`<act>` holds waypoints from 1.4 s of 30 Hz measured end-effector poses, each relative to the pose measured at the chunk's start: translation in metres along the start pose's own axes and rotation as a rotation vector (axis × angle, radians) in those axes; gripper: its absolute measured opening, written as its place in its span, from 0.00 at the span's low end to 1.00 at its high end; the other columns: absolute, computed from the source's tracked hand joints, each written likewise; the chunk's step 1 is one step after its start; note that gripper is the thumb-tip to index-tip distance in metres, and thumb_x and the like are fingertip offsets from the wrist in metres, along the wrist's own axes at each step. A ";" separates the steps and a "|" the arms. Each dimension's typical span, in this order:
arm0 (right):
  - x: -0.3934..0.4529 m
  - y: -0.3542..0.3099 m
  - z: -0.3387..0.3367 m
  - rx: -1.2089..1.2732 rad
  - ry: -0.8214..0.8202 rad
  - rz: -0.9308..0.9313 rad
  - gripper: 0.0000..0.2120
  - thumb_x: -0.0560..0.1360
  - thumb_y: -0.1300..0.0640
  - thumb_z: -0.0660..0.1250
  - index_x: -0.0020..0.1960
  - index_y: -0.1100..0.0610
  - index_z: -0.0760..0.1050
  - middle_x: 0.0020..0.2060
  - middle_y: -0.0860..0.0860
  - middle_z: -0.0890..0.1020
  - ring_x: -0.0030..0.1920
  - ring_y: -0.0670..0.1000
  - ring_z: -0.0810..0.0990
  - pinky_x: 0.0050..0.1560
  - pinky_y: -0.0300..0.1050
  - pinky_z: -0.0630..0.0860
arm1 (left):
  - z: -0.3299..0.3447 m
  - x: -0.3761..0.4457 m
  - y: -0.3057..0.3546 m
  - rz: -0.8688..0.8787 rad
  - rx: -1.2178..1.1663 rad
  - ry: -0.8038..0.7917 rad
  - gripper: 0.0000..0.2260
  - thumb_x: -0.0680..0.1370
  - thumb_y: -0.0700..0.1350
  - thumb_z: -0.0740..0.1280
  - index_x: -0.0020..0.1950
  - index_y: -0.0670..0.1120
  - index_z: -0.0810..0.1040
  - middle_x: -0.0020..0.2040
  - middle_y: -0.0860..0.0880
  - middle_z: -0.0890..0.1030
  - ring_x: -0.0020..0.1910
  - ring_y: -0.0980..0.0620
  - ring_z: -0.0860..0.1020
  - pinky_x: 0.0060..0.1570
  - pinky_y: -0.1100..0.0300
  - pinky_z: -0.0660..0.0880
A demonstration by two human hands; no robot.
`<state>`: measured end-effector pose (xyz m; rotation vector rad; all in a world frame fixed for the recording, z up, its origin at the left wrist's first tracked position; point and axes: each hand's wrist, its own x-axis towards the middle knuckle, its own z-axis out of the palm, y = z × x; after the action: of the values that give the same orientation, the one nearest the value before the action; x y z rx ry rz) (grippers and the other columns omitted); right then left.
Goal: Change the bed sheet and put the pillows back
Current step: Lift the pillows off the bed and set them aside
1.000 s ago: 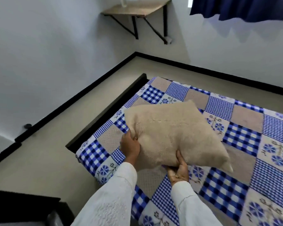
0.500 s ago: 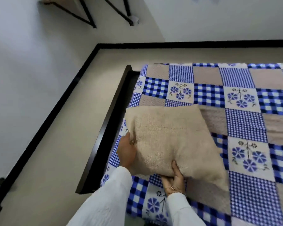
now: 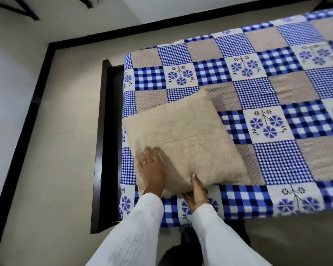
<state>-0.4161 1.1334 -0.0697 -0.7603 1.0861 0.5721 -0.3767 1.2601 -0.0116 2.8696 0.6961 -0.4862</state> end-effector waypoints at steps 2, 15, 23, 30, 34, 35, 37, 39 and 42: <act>0.002 -0.006 -0.004 -0.028 0.066 -0.016 0.30 0.68 0.47 0.73 0.65 0.57 0.68 0.57 0.56 0.78 0.57 0.58 0.78 0.43 0.48 0.79 | -0.002 -0.008 0.021 0.149 0.067 -0.054 0.31 0.78 0.39 0.59 0.76 0.46 0.46 0.77 0.41 0.43 0.75 0.40 0.41 0.72 0.41 0.44; -0.070 -0.179 -0.136 0.138 0.260 -0.361 0.13 0.77 0.62 0.61 0.57 0.52 0.62 0.44 0.57 0.76 0.31 0.50 0.75 0.29 0.39 0.70 | -0.007 -0.102 0.238 0.643 -0.144 -0.256 0.23 0.77 0.40 0.60 0.72 0.43 0.63 0.73 0.42 0.63 0.69 0.43 0.65 0.66 0.54 0.62; -0.131 -0.340 -0.304 0.180 0.355 -0.566 0.08 0.77 0.65 0.59 0.44 0.53 0.66 0.33 0.52 0.73 0.18 0.41 0.74 0.19 0.30 0.65 | 0.000 -0.202 0.445 0.856 -0.210 -0.264 0.22 0.78 0.40 0.61 0.72 0.42 0.65 0.70 0.42 0.67 0.68 0.45 0.67 0.64 0.56 0.63; -0.175 -0.469 -0.423 0.215 0.377 -0.636 0.09 0.78 0.63 0.58 0.40 0.55 0.68 0.29 0.51 0.76 0.19 0.42 0.76 0.19 0.30 0.67 | 0.003 -0.263 0.612 0.988 -0.242 -0.257 0.21 0.77 0.40 0.62 0.71 0.41 0.66 0.70 0.42 0.68 0.68 0.44 0.67 0.64 0.55 0.64; -0.173 -0.534 -0.471 0.275 0.348 -0.639 0.10 0.78 0.61 0.59 0.38 0.55 0.69 0.34 0.52 0.76 0.33 0.48 0.76 0.31 0.39 0.68 | 0.011 -0.274 0.705 1.018 -0.260 -0.320 0.21 0.78 0.41 0.61 0.71 0.42 0.66 0.70 0.42 0.67 0.68 0.43 0.66 0.64 0.53 0.65; -0.170 -0.554 -0.482 0.285 0.340 -0.639 0.10 0.79 0.61 0.59 0.39 0.55 0.69 0.35 0.52 0.76 0.34 0.48 0.75 0.32 0.40 0.68 | 0.015 -0.274 0.730 1.028 -0.267 -0.325 0.21 0.77 0.41 0.61 0.71 0.42 0.66 0.69 0.42 0.68 0.68 0.43 0.67 0.63 0.53 0.66; -0.163 -0.597 -0.504 0.287 0.344 -0.642 0.09 0.79 0.60 0.58 0.40 0.55 0.70 0.35 0.52 0.76 0.35 0.49 0.75 0.35 0.41 0.70 | 0.022 -0.272 0.781 1.043 -0.250 -0.325 0.20 0.77 0.41 0.62 0.70 0.42 0.67 0.68 0.42 0.69 0.67 0.43 0.68 0.62 0.54 0.67; -0.154 -0.645 -0.522 0.274 0.365 -0.650 0.06 0.78 0.60 0.59 0.42 0.56 0.71 0.36 0.52 0.77 0.36 0.49 0.76 0.37 0.43 0.71 | 0.026 -0.265 0.828 1.046 -0.245 -0.331 0.20 0.78 0.42 0.61 0.70 0.42 0.66 0.69 0.42 0.68 0.66 0.44 0.68 0.61 0.55 0.67; -0.133 -0.726 -0.544 0.276 0.361 -0.640 0.05 0.79 0.59 0.58 0.49 0.58 0.72 0.39 0.53 0.78 0.38 0.50 0.77 0.39 0.44 0.72 | 0.030 -0.246 0.909 0.983 -0.308 -0.393 0.21 0.79 0.42 0.60 0.72 0.43 0.64 0.71 0.44 0.66 0.69 0.45 0.66 0.63 0.56 0.65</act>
<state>-0.2354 0.2507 0.1003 -0.9271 1.1387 -0.2638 -0.1663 0.3494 0.1057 2.3154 -0.6274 -0.6502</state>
